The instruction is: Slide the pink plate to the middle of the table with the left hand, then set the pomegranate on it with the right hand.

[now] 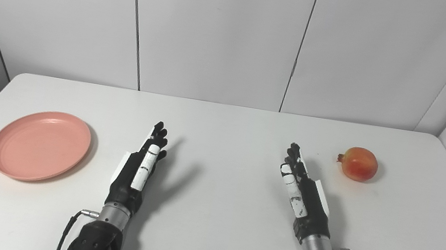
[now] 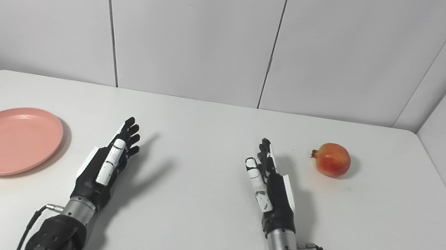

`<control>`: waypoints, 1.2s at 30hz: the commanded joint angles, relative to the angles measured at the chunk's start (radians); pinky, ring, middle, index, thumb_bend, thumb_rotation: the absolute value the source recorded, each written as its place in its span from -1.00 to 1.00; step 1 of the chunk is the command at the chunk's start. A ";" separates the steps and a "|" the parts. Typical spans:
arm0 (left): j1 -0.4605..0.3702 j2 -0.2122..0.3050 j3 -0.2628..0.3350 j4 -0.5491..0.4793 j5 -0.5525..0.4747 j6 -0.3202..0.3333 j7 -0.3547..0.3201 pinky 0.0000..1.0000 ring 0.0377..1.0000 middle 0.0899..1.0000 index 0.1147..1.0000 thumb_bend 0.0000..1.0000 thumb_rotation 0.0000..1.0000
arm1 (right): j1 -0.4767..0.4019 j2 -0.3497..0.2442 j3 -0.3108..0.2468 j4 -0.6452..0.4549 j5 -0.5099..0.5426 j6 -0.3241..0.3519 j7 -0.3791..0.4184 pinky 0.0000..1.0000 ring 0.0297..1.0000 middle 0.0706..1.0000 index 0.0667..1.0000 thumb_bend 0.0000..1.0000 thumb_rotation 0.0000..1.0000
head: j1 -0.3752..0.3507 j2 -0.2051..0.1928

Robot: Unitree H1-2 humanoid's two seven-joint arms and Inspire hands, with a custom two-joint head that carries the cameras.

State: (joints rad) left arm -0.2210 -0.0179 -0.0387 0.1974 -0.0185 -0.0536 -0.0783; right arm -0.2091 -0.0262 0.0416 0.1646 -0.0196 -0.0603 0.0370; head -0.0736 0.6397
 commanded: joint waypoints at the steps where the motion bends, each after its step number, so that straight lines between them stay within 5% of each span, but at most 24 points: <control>1: -0.025 0.002 -0.002 -0.011 0.001 -0.024 0.000 0.93 0.98 1.00 1.00 0.10 1.00 | -0.010 0.001 0.000 -0.004 0.006 -0.044 0.007 1.00 1.00 1.00 1.00 0.49 0.80 | 0.001 -0.001; 10: -0.025 0.004 -0.001 -0.010 -0.002 -0.017 -0.002 0.94 0.98 1.00 1.00 0.10 1.00 | -0.011 0.004 0.000 0.001 0.009 -0.048 0.007 1.00 1.00 1.00 1.00 0.52 0.80 | -0.005 -0.007; 18: -0.022 -0.005 -0.010 -0.004 0.003 -0.023 -0.001 0.94 0.98 1.00 1.00 0.12 1.00 | -0.003 -0.009 -0.006 -0.005 0.021 -0.036 0.017 1.00 1.00 1.00 1.00 0.54 0.78 | 0.067 -0.021; 26: -0.027 -0.046 -0.039 0.054 0.041 -0.062 0.031 0.95 0.99 1.00 1.00 0.08 1.00 | 0.014 -0.060 -0.031 0.009 0.068 -0.083 0.068 1.00 1.00 1.00 1.00 0.38 0.79 | 0.320 -0.091; 36: -0.045 -0.091 -0.071 0.121 0.127 -0.091 0.101 0.96 1.00 1.00 0.98 0.08 1.00 | 0.007 -0.116 -0.054 0.098 0.137 -0.181 0.144 1.00 1.00 1.00 1.00 0.33 0.89 | 0.448 -0.144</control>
State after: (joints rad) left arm -0.2676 -0.1041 -0.1026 0.2918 0.0931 -0.1064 0.0032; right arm -0.2220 -0.1309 -0.0035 0.2291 0.1023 -0.1830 0.1664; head 0.3725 0.4956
